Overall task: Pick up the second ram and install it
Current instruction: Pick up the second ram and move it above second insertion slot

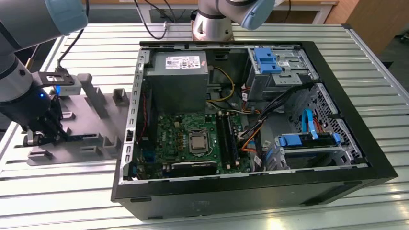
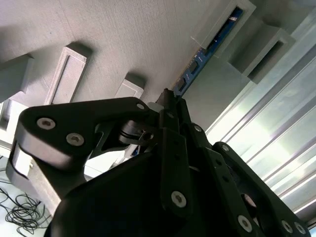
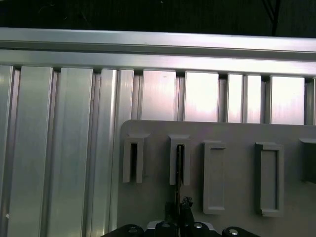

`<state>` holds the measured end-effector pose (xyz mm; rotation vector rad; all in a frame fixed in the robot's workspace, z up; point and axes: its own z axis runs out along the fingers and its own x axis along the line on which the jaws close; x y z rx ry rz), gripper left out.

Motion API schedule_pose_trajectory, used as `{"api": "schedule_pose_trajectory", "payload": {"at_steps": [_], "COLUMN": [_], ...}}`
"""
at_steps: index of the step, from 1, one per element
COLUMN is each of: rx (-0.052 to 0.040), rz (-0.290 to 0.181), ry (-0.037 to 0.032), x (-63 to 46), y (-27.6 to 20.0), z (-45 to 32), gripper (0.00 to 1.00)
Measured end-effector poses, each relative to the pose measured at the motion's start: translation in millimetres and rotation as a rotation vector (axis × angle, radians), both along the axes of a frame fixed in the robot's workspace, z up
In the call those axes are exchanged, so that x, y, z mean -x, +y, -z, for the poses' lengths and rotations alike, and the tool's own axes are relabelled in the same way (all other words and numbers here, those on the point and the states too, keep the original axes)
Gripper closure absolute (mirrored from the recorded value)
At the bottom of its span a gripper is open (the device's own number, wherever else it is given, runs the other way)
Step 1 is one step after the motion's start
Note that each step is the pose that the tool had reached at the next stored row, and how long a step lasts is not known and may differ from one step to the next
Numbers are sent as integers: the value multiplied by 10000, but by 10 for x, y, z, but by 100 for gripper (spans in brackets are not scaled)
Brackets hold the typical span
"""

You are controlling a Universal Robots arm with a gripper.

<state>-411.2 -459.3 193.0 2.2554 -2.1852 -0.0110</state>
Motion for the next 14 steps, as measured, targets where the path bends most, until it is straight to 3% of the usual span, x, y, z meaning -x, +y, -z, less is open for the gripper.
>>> {"api": "schedule_pose_trajectory", "payload": {"at_steps": [6, 14], "rx": [0, 0], "rz": [61, 646], "ry": [0, 0], "x": [0, 0], "y": [0, 0], "z": [1, 4], "gripper": [86, 86]}}
